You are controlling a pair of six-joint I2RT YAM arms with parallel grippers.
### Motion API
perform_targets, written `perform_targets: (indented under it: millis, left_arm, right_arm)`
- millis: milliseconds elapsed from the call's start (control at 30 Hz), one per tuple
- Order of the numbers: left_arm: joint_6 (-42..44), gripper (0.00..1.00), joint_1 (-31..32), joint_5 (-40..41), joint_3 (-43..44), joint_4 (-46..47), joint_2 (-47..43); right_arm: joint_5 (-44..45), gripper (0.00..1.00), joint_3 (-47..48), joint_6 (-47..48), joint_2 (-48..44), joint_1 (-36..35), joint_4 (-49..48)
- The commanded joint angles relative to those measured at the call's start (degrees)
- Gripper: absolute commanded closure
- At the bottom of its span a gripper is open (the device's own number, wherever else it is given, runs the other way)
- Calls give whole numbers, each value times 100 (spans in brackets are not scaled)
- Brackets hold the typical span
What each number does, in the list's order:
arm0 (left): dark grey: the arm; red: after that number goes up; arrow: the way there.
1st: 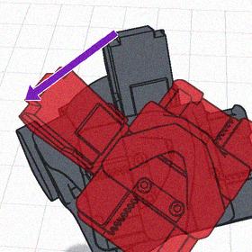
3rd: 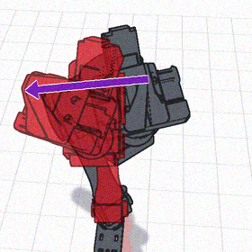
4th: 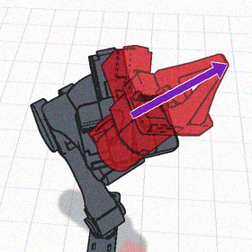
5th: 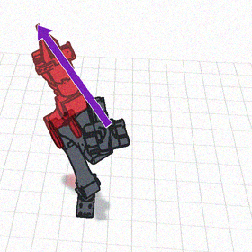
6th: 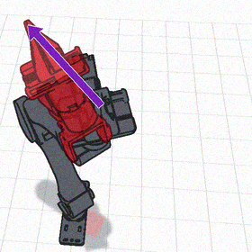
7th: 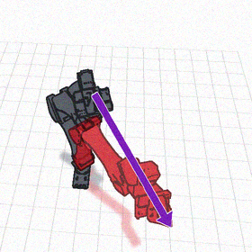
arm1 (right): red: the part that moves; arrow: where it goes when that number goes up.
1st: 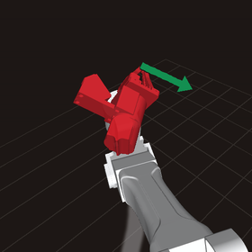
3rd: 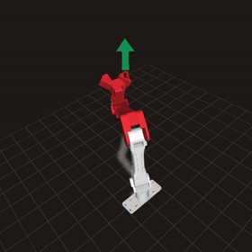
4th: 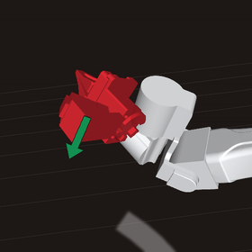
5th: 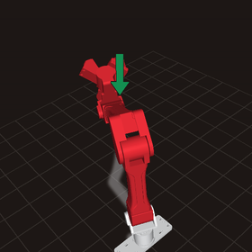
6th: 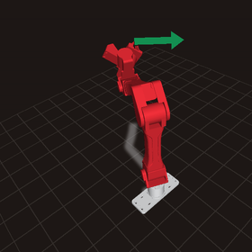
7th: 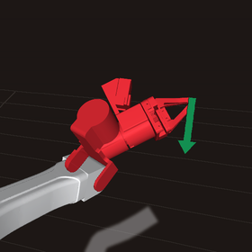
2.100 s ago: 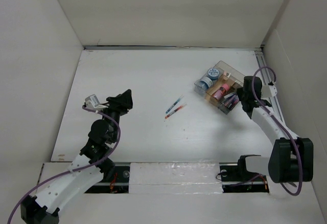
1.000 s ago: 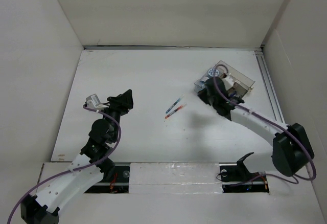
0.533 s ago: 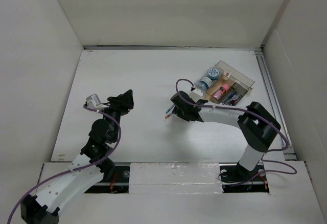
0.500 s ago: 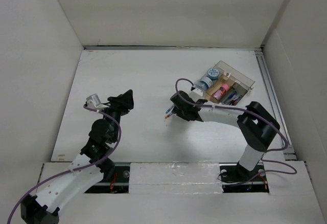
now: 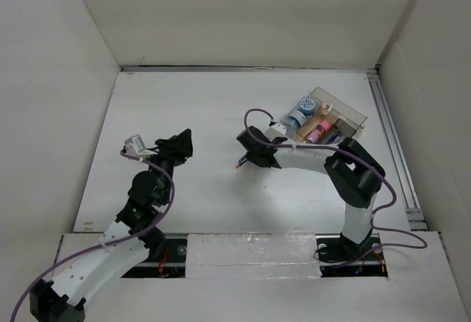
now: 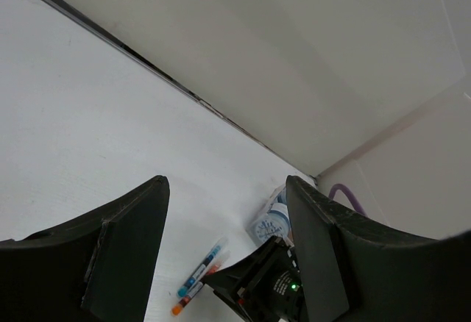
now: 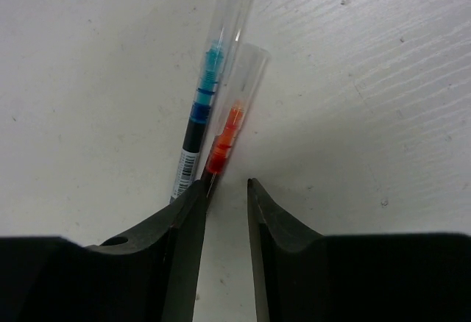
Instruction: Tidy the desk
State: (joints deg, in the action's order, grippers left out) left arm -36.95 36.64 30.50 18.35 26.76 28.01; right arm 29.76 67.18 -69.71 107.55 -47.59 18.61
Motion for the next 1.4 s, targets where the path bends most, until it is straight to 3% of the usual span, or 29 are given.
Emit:
perform_targets:
  millis: [0, 200, 433, 633, 867, 1067, 1367]
  left_arm:
    - [47, 39, 10, -9, 143, 224, -6]
    - [47, 39, 10, 9, 151, 233, 55]
    - [56, 39, 10, 35, 151, 224, 55]
    - [56, 39, 10, 44, 143, 224, 38]
    - [56, 39, 10, 35, 151, 233, 73]
    - [56, 39, 10, 52, 160, 224, 56]
    - [56, 39, 10, 35, 151, 250, 99]
  right_arm:
    - [285, 66, 50, -87, -6, 31, 213]
    - [294, 70, -55, -95, 108, 31, 319]
    - [302, 59, -56, 63, 188, 92, 397]
    - [364, 74, -108, 186, -207, 92, 196]
    - [425, 73, 15, 362, -524, 92, 169]
    - [390, 68, 252, 432, -112, 92, 204]
    - [223, 71, 331, 599, 65, 198, -156]
